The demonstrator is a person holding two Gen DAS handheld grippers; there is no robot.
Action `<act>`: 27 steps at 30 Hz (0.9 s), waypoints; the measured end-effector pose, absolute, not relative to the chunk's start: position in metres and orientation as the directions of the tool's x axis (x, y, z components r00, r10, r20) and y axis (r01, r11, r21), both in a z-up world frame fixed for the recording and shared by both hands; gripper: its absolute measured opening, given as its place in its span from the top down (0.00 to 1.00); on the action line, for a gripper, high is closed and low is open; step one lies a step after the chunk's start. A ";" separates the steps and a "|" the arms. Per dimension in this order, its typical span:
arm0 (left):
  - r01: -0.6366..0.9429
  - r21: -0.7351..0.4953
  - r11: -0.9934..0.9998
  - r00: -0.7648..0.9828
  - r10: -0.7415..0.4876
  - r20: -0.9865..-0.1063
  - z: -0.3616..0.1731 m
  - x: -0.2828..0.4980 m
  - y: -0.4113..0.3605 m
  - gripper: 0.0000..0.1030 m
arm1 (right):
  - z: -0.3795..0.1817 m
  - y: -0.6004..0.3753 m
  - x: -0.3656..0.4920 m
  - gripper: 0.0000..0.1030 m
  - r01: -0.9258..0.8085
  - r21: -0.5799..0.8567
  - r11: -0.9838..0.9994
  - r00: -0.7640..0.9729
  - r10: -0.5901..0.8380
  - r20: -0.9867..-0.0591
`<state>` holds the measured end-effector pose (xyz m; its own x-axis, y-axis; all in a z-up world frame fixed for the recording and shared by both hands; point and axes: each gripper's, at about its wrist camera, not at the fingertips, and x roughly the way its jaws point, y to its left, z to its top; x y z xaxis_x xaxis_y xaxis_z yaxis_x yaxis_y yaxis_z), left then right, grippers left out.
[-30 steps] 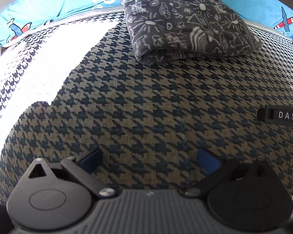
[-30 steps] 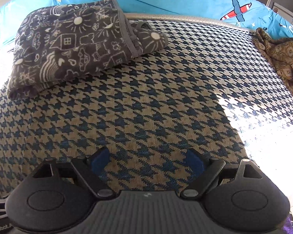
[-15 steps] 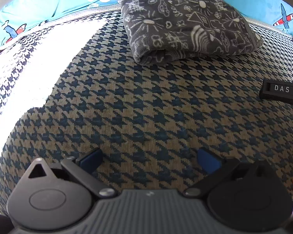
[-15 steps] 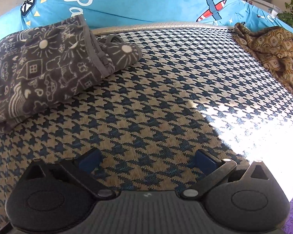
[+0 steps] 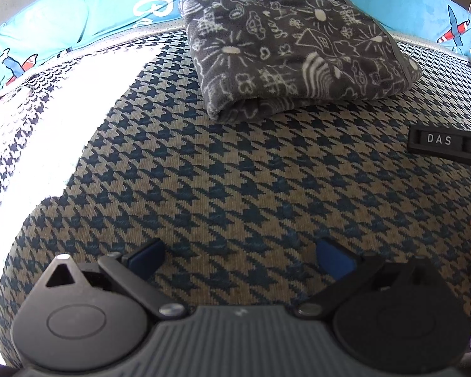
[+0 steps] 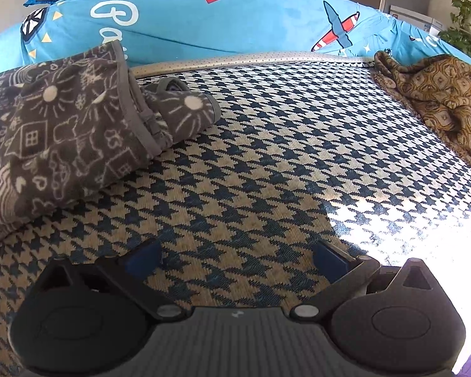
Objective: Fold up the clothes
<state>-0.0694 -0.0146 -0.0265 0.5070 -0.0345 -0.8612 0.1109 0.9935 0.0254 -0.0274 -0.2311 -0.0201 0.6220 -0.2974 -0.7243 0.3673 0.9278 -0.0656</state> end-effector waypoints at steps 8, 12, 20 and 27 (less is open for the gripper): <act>0.158 0.065 0.985 0.579 -0.039 -0.814 -0.003 -0.051 -0.025 0.00 | -0.016 -0.207 -0.019 0.00 0.143 -0.082 0.986 0.655 -0.156 -0.739; 0.173 0.083 0.981 0.593 -0.037 -0.805 0.006 -0.037 -0.027 0.00 | -0.020 -0.206 -0.015 0.00 0.180 -0.052 0.982 0.672 -0.162 -0.722; 0.178 0.107 0.978 0.588 -0.019 -0.808 0.005 -0.016 -0.024 0.00 | -0.024 -0.202 -0.008 0.00 0.284 -0.055 0.957 0.706 -0.247 -0.664; 0.169 0.091 0.981 0.575 -0.023 -0.818 0.000 -0.004 -0.022 0.00 | -0.027 -0.203 0.007 0.00 0.297 -0.056 0.953 0.729 -0.265 -0.631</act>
<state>-0.0039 -0.0220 -0.0003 0.5748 -0.0234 -0.8179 0.1695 0.9813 0.0910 0.0074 -0.2029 -0.0266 0.7294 -0.2645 -0.6309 0.2971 0.9532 -0.0562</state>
